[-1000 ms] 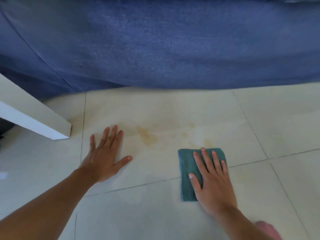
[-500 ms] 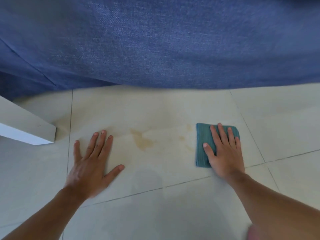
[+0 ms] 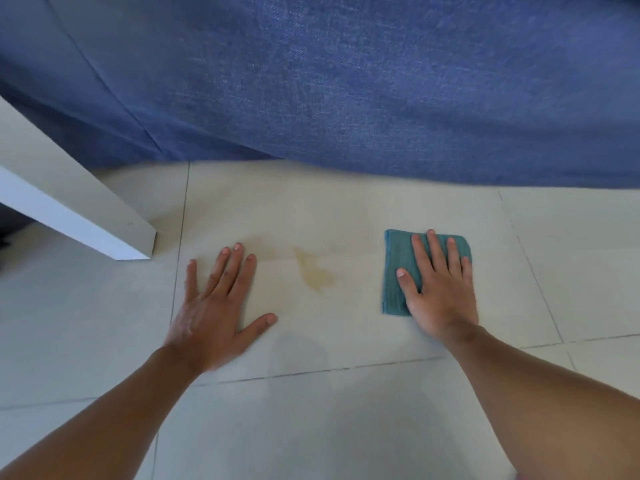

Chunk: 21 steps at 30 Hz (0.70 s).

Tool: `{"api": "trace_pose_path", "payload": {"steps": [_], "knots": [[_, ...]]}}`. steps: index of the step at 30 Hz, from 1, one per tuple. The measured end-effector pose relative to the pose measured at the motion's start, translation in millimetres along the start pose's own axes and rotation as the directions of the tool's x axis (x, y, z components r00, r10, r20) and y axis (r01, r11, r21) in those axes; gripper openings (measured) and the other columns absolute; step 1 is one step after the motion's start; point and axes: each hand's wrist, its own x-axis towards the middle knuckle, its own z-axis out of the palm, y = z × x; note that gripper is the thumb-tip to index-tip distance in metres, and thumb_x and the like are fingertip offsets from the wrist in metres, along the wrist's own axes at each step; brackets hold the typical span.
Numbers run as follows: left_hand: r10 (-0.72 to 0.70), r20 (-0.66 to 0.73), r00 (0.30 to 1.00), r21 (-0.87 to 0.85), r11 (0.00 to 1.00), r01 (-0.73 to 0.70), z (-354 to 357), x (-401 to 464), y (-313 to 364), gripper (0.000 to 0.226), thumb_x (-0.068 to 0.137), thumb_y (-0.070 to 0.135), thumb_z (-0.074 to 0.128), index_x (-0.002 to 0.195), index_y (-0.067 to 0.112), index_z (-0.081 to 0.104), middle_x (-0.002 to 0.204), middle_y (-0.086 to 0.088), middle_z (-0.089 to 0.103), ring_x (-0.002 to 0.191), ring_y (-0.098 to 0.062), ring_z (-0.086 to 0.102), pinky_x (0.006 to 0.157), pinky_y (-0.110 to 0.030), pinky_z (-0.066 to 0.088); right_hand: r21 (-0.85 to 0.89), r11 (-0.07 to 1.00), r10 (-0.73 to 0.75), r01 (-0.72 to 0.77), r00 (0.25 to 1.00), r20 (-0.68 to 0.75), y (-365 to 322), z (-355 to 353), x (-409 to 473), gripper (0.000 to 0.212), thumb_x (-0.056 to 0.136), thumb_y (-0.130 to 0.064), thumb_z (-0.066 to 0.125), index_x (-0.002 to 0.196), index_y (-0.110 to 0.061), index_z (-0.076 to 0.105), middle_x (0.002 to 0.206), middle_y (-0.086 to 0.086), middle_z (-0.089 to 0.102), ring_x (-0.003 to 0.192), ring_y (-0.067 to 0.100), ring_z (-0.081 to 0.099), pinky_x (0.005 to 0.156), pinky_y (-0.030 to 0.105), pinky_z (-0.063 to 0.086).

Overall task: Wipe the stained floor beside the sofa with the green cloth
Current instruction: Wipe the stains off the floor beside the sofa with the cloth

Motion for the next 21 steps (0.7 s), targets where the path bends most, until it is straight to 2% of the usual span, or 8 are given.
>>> {"api": "trace_pose_path", "payload": {"steps": [5, 10, 15, 21], "knots": [[-0.044, 0.001, 0.999, -0.066, 0.997, 0.044, -9.1, -17.1, -14.2, 0.095, 0.087, 0.079, 0.021, 0.157, 0.017, 0.006, 0.166, -0.007, -0.004, 0.152, -0.025, -0.003, 0.118, -0.061, 0.007, 0.003, 0.991, -0.133, 0.132, 0.991, 0.012, -70.1, -3.4, 13.6, 0.077, 0.094, -0.067, 0.007, 0.163, -0.032, 0.0, 0.173, -0.005, -0.005, 0.157, 0.027, -0.01, 0.127, 0.049, -0.002], [-0.126, 0.044, 0.991, -0.069, 0.989, 0.129, -10.4, -46.2, -34.1, 0.096, 0.085, 0.081, 0.017, 0.157, 0.019, 0.0, 0.165, -0.004, -0.014, 0.151, -0.024, -0.012, 0.12, -0.058, 0.0, 0.045, 0.947, -0.319, 0.318, 0.947, 0.019, -160.7, -0.1, 13.1, 0.077, 0.095, -0.067, 0.014, 0.163, -0.031, 0.005, 0.173, -0.003, -0.003, 0.157, 0.028, -0.01, 0.126, 0.049, -0.006], [-0.161, 0.079, 0.984, -0.054, 0.985, 0.166, -10.5, -61.8, -45.8, 0.096, 0.083, 0.083, 0.008, 0.156, 0.022, -0.008, 0.163, -0.001, -0.022, 0.15, -0.023, -0.016, 0.12, -0.056, -0.001, 0.062, 0.939, -0.339, 0.337, 0.941, 0.009, -200.8, 7.1, 8.8, 0.078, 0.095, -0.067, 0.014, 0.163, -0.031, 0.005, 0.173, -0.003, -0.005, 0.157, 0.028, -0.012, 0.125, 0.048, -0.011], [-0.162, 0.105, 0.981, -0.029, 0.986, 0.166, -8.9, -67.4, -51.3, 0.098, 0.083, 0.084, 0.006, 0.156, 0.02, -0.009, 0.162, -0.003, -0.022, 0.15, -0.025, -0.016, 0.12, -0.057, -0.002, 0.083, 0.936, -0.345, 0.341, 0.938, 0.026, -203.1, 6.1, 0.1, 0.077, 0.096, -0.067, 0.013, 0.163, -0.031, 0.0, 0.172, -0.003, -0.008, 0.157, 0.027, -0.016, 0.125, 0.049, -0.011]]}}
